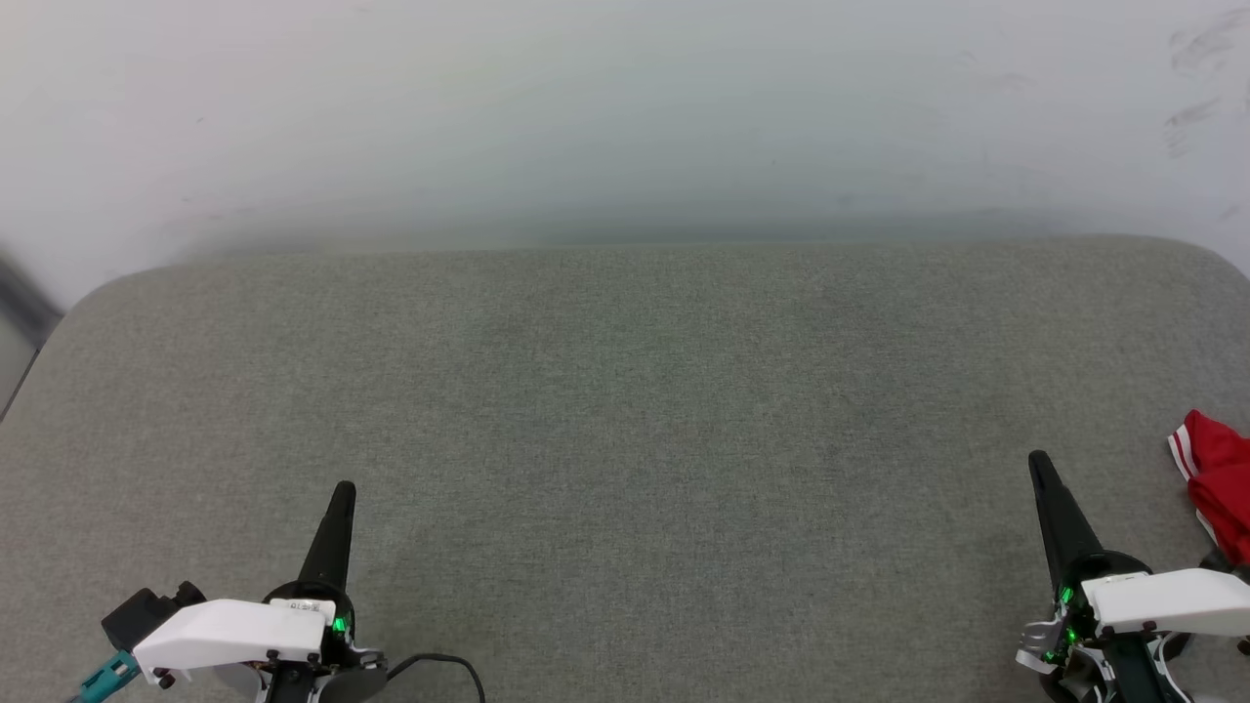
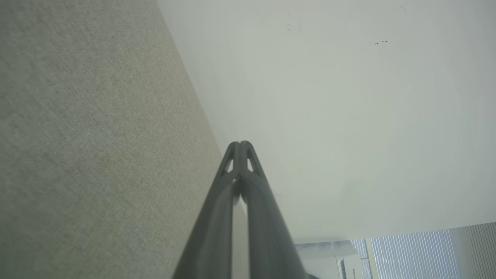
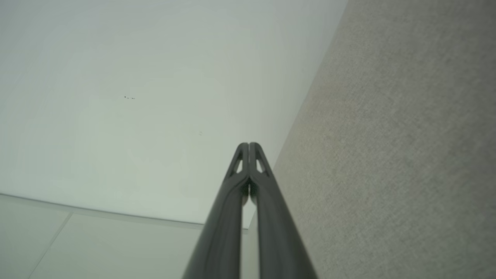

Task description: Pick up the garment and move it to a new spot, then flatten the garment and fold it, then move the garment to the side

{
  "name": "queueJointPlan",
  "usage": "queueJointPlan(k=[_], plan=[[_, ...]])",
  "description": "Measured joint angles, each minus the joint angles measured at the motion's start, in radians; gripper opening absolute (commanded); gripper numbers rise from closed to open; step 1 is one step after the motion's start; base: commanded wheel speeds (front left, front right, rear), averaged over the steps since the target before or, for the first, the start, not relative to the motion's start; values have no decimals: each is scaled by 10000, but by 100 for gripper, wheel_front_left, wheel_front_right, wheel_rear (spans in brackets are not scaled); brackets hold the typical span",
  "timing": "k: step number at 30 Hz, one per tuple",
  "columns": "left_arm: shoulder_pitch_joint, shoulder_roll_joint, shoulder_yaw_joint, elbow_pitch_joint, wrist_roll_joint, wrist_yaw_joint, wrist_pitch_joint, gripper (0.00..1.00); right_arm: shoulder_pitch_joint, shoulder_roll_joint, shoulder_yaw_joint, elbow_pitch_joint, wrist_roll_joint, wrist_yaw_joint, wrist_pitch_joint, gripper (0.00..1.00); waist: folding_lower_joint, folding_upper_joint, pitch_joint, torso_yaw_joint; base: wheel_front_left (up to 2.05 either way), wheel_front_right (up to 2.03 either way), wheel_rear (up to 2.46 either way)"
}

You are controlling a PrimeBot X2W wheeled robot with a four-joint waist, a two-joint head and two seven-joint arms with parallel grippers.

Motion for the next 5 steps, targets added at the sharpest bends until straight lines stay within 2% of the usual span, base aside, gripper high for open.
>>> queueJointPlan(k=[5], plan=[[-94, -2, 25, 38, -391, 0, 127, 0, -9, 0, -15, 25, 391, 0, 88, 0, 0, 0, 6, -10, 0, 0, 0]])
